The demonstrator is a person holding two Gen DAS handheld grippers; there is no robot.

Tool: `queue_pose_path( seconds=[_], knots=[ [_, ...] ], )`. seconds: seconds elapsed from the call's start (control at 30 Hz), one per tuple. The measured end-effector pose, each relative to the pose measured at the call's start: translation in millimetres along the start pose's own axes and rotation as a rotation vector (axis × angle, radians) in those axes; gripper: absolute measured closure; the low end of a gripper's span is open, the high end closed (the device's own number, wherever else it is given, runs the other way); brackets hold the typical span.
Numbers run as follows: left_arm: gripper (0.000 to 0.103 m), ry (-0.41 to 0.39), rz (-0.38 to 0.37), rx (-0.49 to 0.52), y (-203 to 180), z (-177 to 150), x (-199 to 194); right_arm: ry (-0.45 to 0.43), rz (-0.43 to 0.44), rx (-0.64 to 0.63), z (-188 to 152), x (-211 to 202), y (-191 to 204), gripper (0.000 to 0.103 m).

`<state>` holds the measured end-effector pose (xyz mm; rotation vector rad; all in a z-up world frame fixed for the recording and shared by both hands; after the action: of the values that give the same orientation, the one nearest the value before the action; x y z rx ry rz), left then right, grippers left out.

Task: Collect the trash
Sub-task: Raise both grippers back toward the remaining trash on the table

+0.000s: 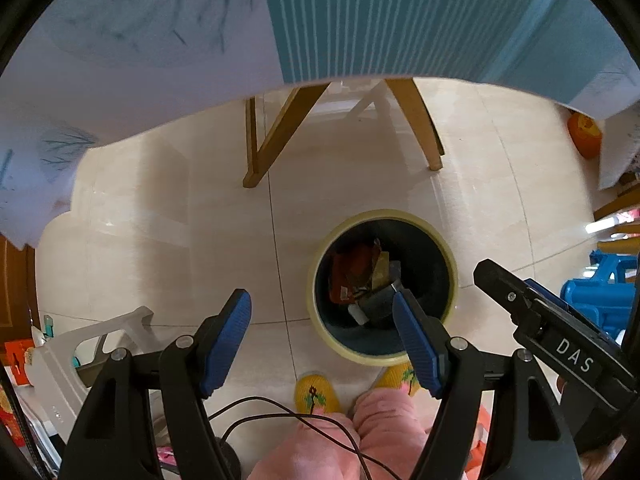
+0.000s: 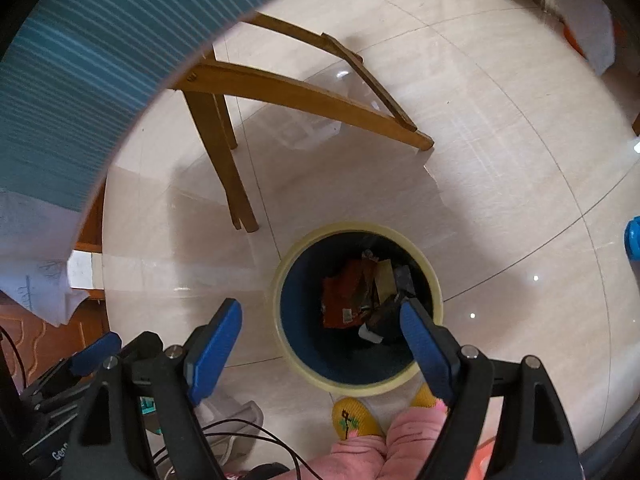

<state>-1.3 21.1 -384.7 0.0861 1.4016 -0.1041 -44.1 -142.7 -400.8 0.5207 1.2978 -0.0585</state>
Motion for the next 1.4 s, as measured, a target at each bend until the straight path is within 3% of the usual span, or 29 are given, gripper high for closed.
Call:
queue_pose_path(
  seconds=[0.4, 0.63, 0.83, 1.13, 1.4],
  knots=[
    [0.031, -0.042, -0.047, 0.096, -6.5, 3.0, -131.3, -0.065, 0.008, -0.017, -1.1, -124.6, 46.9, 0.021],
    [0.031, -0.124, -0.108, 0.182, -8.1, 16.6, -219.5, -0.184, -0.017, -0.064, 9.2, -221.3, 82.0, 0.021],
    [0.031, -0.239, -0.159, 0.213, -6.5, 42.2, -283.4, -0.311, -0.044, -0.081, 26.7, -291.6, 102.9, 0.021],
    [0.031, -0.390, -0.224, 0.214, -4.9, 82.5, -359.7, -0.445, -0.084, -0.126, 44.3, -356.5, 131.0, 0.021],
    [0.031, -0.445, -0.224, 0.220, -11.4, 114.1, -377.3, -0.498, -0.105, -0.166, 72.0, -378.4, 137.7, 0.021]
  ],
)
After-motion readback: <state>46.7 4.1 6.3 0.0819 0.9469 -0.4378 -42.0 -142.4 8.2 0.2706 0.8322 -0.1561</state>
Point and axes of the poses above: each gripper's, at about its wrist camera, not at the fingertips, and x roughly the way its jaws point, y to its left, z to its top, the point moved 8 cm from there along x, roughly the way its jaws point, and after that the axes turned 5 degrees about -x, right-handed, at the moved point
